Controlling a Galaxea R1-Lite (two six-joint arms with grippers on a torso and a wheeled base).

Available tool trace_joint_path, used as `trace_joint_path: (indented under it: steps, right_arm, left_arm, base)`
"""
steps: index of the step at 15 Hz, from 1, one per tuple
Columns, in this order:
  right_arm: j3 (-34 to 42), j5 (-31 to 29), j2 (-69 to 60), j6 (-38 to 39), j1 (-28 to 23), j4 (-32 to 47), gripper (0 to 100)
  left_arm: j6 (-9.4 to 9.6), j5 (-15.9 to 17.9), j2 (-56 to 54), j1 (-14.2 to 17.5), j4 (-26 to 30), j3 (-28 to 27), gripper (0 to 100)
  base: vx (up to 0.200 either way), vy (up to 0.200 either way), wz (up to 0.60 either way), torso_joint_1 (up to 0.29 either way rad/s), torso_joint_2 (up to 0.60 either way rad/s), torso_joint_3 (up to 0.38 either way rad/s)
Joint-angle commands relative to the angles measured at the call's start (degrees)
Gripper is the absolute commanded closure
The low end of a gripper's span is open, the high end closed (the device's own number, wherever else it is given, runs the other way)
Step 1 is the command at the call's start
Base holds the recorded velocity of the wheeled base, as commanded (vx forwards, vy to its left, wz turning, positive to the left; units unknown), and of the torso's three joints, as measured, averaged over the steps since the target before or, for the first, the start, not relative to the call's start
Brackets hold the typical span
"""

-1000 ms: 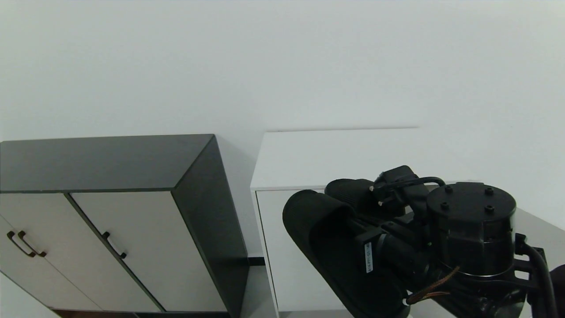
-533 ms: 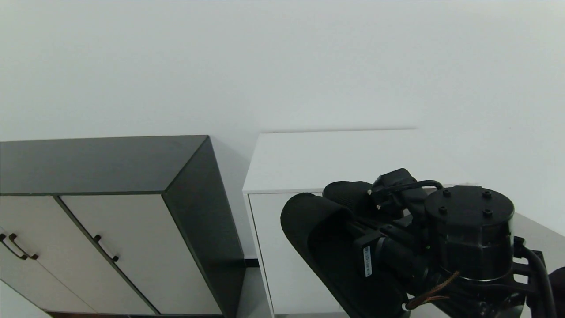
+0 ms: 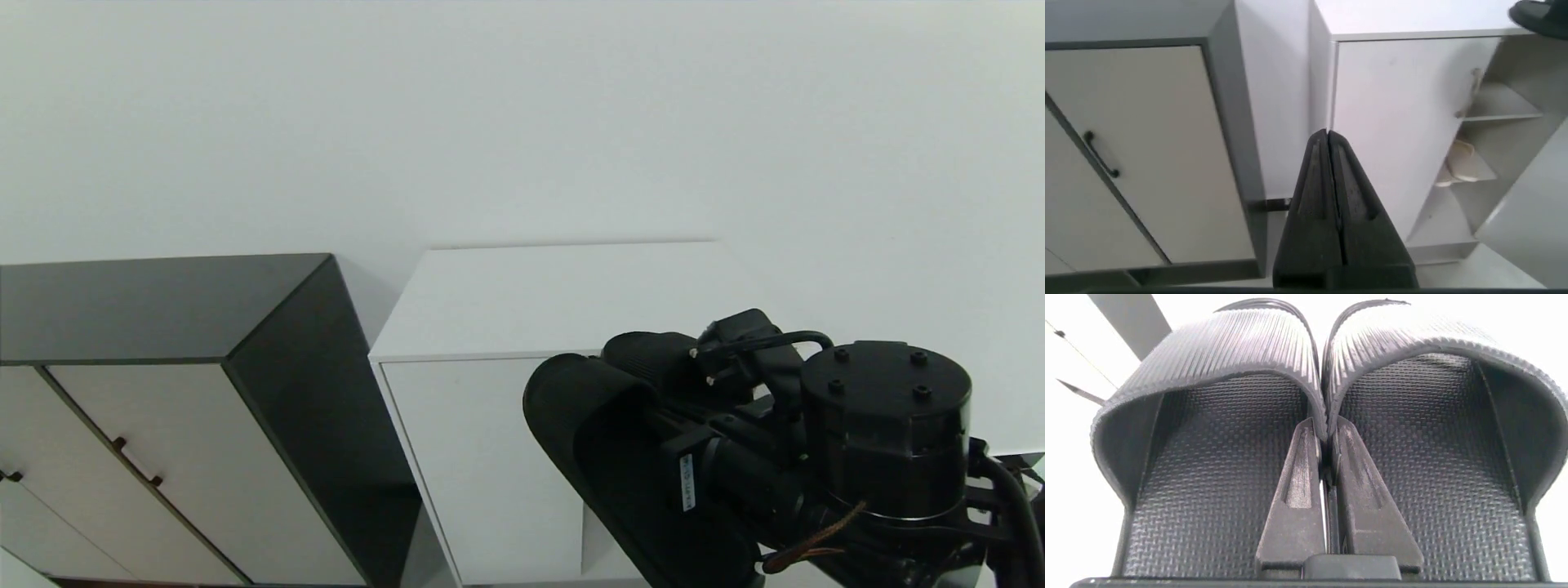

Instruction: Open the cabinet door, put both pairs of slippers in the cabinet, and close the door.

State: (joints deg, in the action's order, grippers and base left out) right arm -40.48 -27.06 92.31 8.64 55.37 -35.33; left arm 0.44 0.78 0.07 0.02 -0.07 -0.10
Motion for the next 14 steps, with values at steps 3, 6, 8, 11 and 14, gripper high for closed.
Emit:
trace_joint_path:
  steps: [3,6,8,11,14]
  right_arm:
    - [0.2,0.0,-0.2,0.0,0.1,0.0,100]
    - [0.2,0.0,-0.2,0.0,0.6,0.0,100]
    - [0.4,0.0,-0.2,0.0,0.7,0.0,100]
    - [0.4,0.3,-0.2,0.0,0.8,0.0,100]
    - [1.0,0.3,-0.1,-0.1,0.8,0.0,100]
  left_arm:
    - [0.09,0.0,0.0,0.0,0.0,0.0,100]
    - [0.09,0.0,0.0,0.1,0.0,0.0,100]
    - [0.09,0.0,0.0,0.1,0.0,0.0,100]
    - [0.09,0.0,0.0,0.1,0.0,0.0,100]
    - [0.09,0.0,0.0,0.1,0.0,0.0,100]
  base:
    - [0.0,-0.2,0.0,0.002,0.0,0.004]
    - [0.0,-0.2,0.0,0.002,0.0,0.002]
    - [0.0,-0.1,0.0,0.001,0.0,0.001]
    - [0.0,0.0,0.0,0.0,0.0,0.0]
    - [0.0,0.0,0.0,0.0,0.0,0.0]
